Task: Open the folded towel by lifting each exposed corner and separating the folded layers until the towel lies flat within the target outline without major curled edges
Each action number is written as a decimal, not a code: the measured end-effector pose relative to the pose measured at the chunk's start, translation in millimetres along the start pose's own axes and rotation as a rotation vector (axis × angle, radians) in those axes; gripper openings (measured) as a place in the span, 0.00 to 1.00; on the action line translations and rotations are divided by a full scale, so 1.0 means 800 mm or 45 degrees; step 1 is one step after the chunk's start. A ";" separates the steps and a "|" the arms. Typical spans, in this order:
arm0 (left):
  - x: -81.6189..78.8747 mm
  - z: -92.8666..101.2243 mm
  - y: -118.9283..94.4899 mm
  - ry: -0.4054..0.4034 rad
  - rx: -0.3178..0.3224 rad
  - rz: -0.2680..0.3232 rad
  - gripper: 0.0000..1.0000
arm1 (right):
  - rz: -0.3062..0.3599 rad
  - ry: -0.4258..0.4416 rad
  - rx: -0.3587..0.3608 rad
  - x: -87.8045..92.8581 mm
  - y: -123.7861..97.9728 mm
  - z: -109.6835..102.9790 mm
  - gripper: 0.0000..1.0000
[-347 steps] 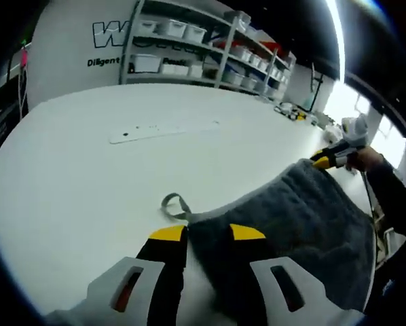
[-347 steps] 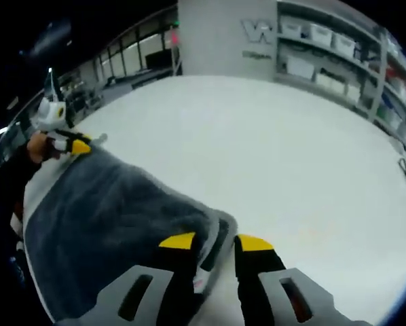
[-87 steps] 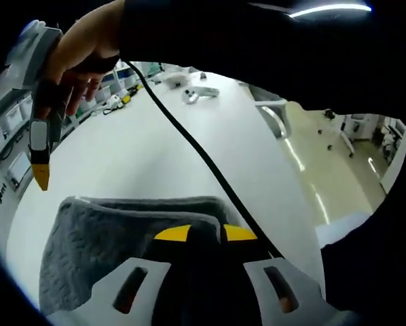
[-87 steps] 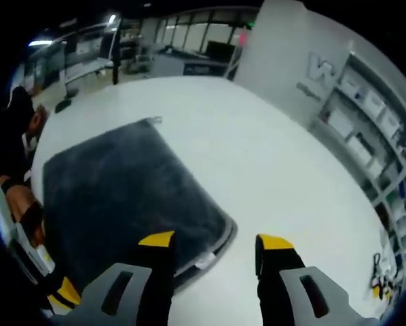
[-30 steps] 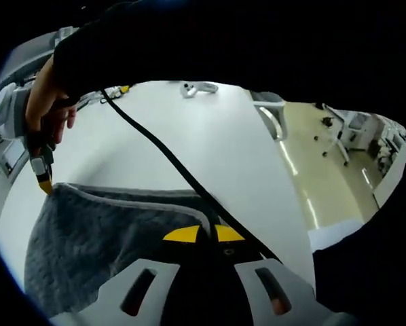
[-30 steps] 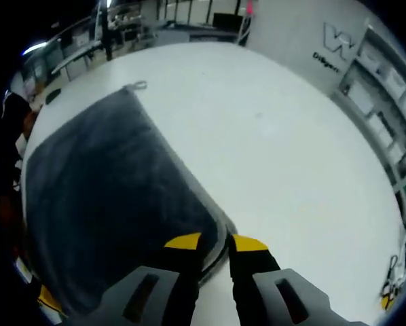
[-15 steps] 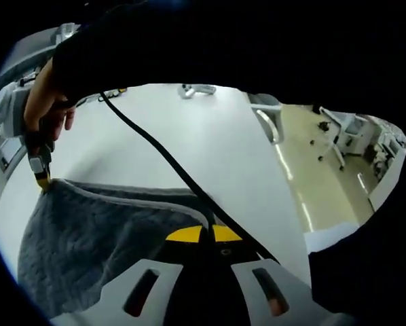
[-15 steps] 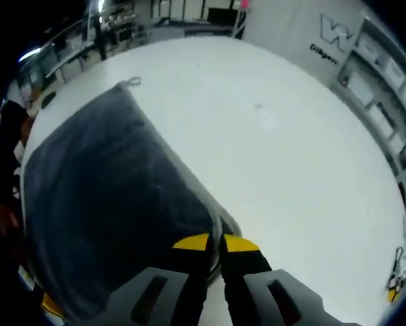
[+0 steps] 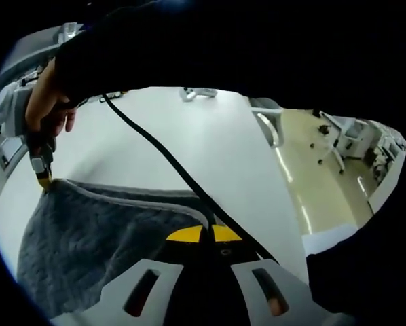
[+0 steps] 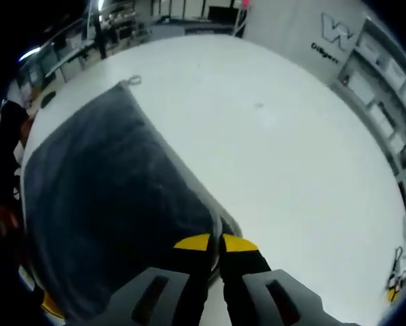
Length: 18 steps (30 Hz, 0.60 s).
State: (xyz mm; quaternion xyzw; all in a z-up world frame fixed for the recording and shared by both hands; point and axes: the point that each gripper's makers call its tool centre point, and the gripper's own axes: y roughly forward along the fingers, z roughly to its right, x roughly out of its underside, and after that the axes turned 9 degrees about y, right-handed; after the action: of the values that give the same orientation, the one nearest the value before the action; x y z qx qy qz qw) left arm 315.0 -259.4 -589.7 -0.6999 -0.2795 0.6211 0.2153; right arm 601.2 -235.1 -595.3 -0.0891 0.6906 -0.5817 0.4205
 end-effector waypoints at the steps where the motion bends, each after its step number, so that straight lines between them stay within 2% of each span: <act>1: 0.000 0.000 0.000 -0.001 0.000 0.001 0.00 | -0.002 0.005 0.001 0.000 0.000 0.001 0.00; 10: -0.004 -0.002 -0.001 0.001 -0.009 0.035 0.00 | -0.010 0.012 -0.001 0.001 -0.001 -0.001 0.00; 18: -0.008 -0.002 -0.005 -0.021 -0.003 0.068 0.00 | -0.021 0.077 -0.002 0.001 -0.003 -0.001 0.00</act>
State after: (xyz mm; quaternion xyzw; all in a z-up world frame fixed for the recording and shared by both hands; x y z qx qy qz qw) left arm 315.3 -260.2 -582.1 -0.7021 -0.2632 0.6321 0.1954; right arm 599.4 -235.4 -593.4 -0.0776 0.7026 -0.5871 0.3946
